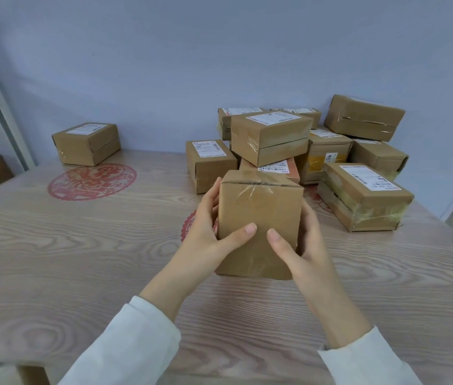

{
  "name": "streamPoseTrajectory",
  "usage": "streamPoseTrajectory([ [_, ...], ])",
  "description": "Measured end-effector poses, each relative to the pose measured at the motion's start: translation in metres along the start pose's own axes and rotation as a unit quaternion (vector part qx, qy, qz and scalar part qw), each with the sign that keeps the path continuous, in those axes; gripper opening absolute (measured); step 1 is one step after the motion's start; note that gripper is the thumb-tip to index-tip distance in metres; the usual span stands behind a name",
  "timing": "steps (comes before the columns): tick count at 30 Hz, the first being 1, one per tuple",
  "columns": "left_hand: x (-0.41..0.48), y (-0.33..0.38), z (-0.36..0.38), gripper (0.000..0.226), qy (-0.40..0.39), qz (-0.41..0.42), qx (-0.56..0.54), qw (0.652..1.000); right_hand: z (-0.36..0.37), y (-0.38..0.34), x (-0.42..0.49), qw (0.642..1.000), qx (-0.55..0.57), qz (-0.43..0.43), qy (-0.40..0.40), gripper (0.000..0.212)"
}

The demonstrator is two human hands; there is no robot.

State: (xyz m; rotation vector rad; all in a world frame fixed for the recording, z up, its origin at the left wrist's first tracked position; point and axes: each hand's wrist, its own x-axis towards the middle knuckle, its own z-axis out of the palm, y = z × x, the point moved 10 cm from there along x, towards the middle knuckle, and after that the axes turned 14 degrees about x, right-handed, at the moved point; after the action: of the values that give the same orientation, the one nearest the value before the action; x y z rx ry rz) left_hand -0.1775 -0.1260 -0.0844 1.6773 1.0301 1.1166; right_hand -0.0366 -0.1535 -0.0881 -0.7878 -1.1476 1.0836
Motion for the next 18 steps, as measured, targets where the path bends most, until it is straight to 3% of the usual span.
streamPoseTrajectory([
  [5, -0.001, 0.0, 0.0, 0.103, -0.006, 0.016, 0.007, 1.0, -0.001, -0.001, 0.001, 1.0, 0.005, -0.017, 0.011, 0.084],
  [9, -0.003, 0.007, 0.003, 0.086, -0.001, 0.026, 0.03, 0.999, -0.005, -0.003, 0.001, 0.999, 0.0, -0.032, 0.033, 0.085],
  [14, 0.0, 0.007, -0.006, 0.062, 0.037, 0.029, -0.023, 0.999, -0.005, -0.004, 0.001, 0.998, -0.001, -0.054, 0.013, 0.076],
  [18, -0.002, 0.001, -0.001, 0.075, 0.009, 0.032, -0.048, 0.998, -0.002, -0.011, -0.001, 0.997, -0.004, -0.077, -0.017, 0.071],
])
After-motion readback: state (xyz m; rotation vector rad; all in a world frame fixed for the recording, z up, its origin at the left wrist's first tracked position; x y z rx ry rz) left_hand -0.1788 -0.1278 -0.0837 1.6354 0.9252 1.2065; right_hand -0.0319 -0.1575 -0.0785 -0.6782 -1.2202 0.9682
